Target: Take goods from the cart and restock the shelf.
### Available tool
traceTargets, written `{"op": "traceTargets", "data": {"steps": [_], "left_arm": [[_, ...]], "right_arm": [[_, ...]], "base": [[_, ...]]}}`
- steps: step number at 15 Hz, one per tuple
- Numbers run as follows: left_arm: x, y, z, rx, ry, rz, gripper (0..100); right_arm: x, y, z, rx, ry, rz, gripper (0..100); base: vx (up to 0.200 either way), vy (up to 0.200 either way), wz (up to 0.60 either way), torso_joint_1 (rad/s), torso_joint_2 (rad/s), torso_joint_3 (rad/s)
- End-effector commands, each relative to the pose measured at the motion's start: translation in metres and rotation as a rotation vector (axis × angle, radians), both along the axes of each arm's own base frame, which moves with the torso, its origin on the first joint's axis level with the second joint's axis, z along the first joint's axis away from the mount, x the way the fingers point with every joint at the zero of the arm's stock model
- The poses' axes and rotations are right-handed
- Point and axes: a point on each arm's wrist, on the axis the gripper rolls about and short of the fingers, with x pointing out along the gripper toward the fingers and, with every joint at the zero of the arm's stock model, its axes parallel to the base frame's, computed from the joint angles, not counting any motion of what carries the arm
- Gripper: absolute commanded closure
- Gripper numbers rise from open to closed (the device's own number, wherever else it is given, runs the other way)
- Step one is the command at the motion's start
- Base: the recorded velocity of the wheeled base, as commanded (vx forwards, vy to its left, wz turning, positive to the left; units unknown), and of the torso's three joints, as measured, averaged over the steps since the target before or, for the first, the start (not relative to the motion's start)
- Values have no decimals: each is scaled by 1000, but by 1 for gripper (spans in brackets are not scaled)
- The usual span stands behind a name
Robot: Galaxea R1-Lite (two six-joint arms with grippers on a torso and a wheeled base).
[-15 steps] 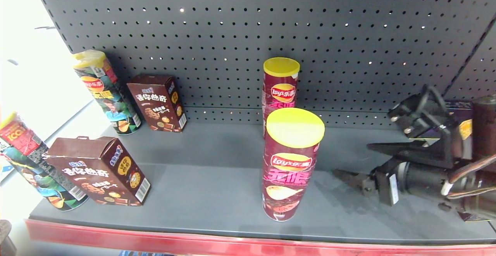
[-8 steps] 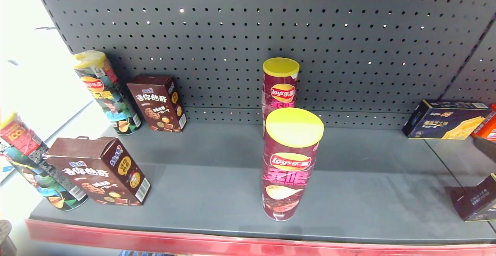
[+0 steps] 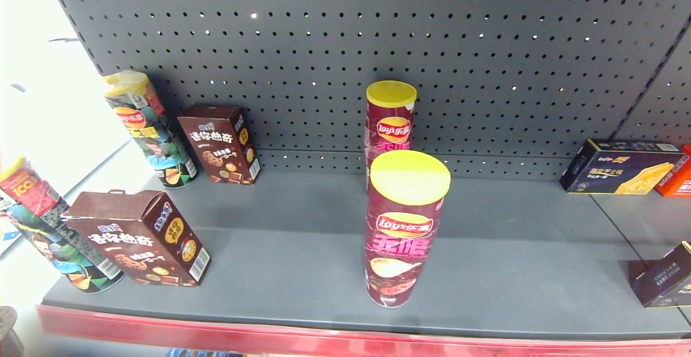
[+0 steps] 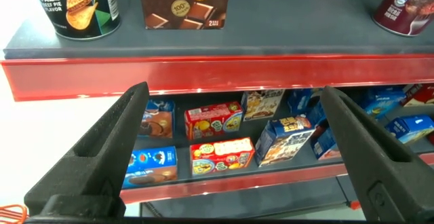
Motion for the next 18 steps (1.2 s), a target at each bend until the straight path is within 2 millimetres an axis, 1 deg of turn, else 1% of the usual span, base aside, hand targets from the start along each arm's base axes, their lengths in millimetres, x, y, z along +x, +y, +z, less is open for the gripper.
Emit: {"op": "traceTargets", "data": {"steps": [1,2,3,4,5,6,8,14,16,17,18], "left_arm": [[0,0,0,-1,2,1,0],[0,0,0,-1,2,1,0],[0,0,0,-3,2,2,0],[0,0,0,-3,2,2,0],[0,0,0,-1,2,2,0],[0,0,0,-1,2,1,0],[0,0,0,-3,2,-1,0],[0,0,0,1,0,13,0],[0,0,0,0,0,-16,0],[0,-1,0,0,0,-24,0],[0,0,0,0,0,-18,0]], "right_arm": [[8,2,-42,33,-7,41,0],[13,2,-56,35,19,-23,0],[13,-1,-63,33,85,-118,0],[13,-1,-63,41,83,-120,0],[13,2,-62,49,85,-15,0],[12,2,-68,29,150,14,0],[12,2,-67,73,140,-4,0],[12,2,-67,69,147,-27,0],[12,5,-68,92,130,-234,0],[11,5,-68,82,130,-197,0],[7,4,-69,78,81,-146,0]], "base": [[0,0,0,0,0,0],[0,0,0,0,0,0],[0,0,0,0,0,0],[0,0,0,0,0,0],[0,0,0,0,0,0],[0,0,0,0,0,0],[0,0,0,0,0,0],[0,0,0,0,0,0],[0,0,0,0,0,0],[0,0,0,0,0,0],[0,0,0,0,0,0]]}}
